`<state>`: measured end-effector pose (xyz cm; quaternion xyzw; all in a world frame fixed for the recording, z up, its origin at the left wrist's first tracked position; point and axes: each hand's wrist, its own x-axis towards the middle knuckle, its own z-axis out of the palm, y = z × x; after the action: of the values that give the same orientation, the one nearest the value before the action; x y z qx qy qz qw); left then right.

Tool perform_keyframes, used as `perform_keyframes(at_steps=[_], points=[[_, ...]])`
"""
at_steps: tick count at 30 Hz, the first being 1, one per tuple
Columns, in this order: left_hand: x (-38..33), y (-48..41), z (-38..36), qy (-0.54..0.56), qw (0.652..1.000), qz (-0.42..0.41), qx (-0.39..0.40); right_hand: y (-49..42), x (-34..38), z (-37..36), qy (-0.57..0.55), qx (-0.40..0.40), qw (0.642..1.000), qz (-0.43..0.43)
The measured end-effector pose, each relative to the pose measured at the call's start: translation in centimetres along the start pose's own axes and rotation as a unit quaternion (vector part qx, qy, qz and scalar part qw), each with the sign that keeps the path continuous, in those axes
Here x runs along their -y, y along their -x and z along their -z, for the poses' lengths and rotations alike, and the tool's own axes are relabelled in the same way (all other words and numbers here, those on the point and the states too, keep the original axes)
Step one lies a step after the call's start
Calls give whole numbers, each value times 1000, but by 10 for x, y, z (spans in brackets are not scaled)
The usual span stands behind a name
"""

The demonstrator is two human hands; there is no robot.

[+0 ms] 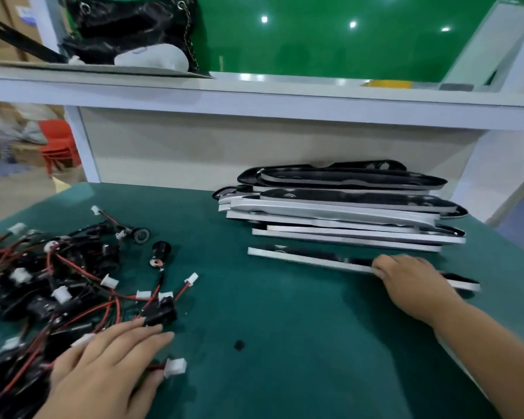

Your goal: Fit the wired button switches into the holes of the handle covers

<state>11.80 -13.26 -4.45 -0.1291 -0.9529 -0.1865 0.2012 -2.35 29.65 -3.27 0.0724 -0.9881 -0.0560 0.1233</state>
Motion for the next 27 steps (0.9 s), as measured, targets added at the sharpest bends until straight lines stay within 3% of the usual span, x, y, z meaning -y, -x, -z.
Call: perform_keyframes(at_steps=[2, 6, 8, 11, 15, 21, 27], points=[[-7, 1, -4, -32, 999, -27, -34, 21, 7, 14, -98, 15, 995, 10], [-20, 0, 2, -52, 998, 0, -27, 70, 18, 51, -196, 78, 977, 10], [-21, 4, 4, -100, 995, 23, -7, 91, 22, 67, -263, 147, 953, -8], [-21, 7, 12, -176, 974, 125, 72, 115, 31, 69, -257, 223, 940, -30], [-5, 7, 21, -183, 951, 225, 109, 134, 41, 62, -220, 173, 958, -56], [0, -16, 30, -163, 943, 263, 119, 159, 40, 65, -184, 166, 968, 26], [-10, -55, 16, -302, 916, 198, 176, 175, 51, 58, -154, 128, 980, 14]])
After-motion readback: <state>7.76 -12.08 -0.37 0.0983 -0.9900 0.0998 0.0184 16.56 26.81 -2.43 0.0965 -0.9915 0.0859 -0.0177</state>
